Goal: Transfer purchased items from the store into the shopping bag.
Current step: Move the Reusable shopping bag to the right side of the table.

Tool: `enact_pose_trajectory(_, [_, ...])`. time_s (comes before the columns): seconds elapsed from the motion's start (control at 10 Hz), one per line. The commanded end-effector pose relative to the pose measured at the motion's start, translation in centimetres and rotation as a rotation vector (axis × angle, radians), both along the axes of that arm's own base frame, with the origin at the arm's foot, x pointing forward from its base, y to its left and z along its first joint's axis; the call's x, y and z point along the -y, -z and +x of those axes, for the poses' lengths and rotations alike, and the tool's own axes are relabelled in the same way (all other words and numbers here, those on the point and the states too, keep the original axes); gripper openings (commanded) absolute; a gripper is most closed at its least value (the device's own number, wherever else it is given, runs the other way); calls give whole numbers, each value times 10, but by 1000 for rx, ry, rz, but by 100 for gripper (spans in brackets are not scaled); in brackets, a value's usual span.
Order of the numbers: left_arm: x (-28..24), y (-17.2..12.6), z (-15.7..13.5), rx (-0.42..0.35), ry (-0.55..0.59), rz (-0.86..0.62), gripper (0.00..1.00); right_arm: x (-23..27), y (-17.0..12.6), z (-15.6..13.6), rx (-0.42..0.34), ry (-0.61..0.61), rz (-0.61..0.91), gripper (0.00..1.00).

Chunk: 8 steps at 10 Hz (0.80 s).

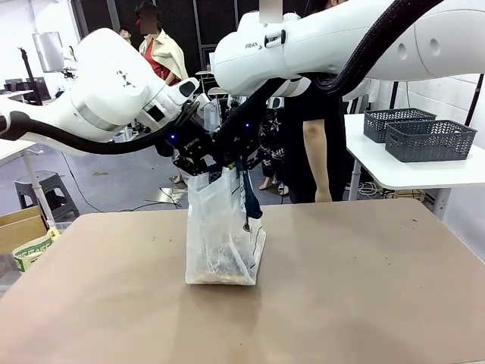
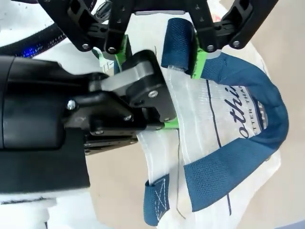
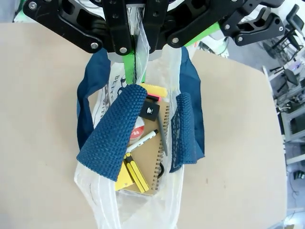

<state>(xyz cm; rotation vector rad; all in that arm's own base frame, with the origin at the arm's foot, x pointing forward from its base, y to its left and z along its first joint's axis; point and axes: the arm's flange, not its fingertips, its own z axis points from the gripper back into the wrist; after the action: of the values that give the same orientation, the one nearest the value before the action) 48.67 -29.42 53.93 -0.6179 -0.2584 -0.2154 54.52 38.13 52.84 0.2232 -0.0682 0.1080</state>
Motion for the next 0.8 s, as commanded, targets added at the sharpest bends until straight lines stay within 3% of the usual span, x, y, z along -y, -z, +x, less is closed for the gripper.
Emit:
enact_pose_trajectory(0.0, [-21,6,-10,-27,31,-78,100,-2,-3,7,-8,-18,29,0])
enact_pose_trajectory(0.4, [-21,5,-10,-30,64,-141,100,-6,-1,11,-17,-20,30,0])
enact_pose_trajectory(0.7, [-8,12,-12,-32,104,-72,100,-7,-2,11,-19,-24,30,0])
